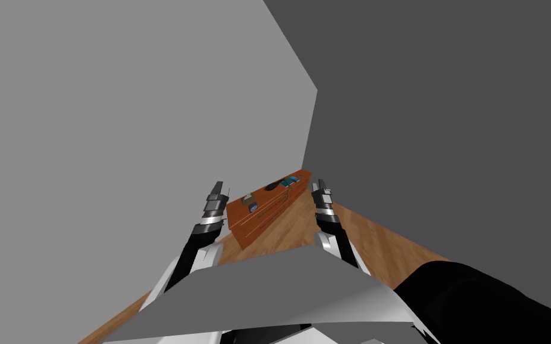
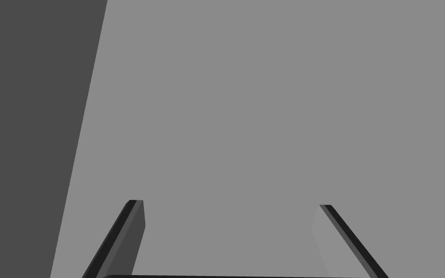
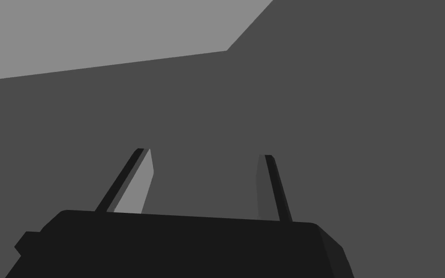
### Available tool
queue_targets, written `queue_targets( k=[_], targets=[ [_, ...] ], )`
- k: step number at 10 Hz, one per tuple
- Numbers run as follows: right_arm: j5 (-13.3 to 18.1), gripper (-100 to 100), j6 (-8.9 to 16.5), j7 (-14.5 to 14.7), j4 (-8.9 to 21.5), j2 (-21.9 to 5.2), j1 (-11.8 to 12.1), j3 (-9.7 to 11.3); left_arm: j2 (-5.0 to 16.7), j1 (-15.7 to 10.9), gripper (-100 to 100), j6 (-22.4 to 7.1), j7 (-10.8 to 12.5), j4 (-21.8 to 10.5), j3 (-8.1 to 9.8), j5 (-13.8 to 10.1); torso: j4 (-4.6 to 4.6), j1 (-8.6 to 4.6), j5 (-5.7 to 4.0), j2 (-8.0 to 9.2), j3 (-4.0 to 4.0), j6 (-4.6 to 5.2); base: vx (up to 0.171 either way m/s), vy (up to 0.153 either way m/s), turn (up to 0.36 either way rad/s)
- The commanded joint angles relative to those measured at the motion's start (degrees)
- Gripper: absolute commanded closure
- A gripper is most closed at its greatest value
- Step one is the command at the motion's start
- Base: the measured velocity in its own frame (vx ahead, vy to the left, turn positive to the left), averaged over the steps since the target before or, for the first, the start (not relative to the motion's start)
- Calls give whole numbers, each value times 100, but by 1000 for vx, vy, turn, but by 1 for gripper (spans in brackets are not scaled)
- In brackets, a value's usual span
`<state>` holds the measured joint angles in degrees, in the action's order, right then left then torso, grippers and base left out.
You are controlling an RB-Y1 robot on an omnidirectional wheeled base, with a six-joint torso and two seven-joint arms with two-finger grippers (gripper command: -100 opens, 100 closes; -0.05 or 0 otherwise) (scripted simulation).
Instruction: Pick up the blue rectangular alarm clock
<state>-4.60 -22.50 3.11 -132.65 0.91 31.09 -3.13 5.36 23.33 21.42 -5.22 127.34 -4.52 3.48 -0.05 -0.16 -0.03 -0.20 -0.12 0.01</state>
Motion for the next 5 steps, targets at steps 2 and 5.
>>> queue_targets(
  k=[2, 5],
  targets=[
    [0, 0, 0, 0, 0, 0, 0, 0, 96, -254, -100, -393, 141, -463, -102, -205, -1, 1, 0, -3, -2, 0, 62, -37, -104],
    [0, 0, 0, 0, 0, 0, 0, 0, 138, -400, -100, -643, 210, -699, -124, -303, 1, 8, 1, 3, 2, -1, 38, -15, -41]
  ],
)
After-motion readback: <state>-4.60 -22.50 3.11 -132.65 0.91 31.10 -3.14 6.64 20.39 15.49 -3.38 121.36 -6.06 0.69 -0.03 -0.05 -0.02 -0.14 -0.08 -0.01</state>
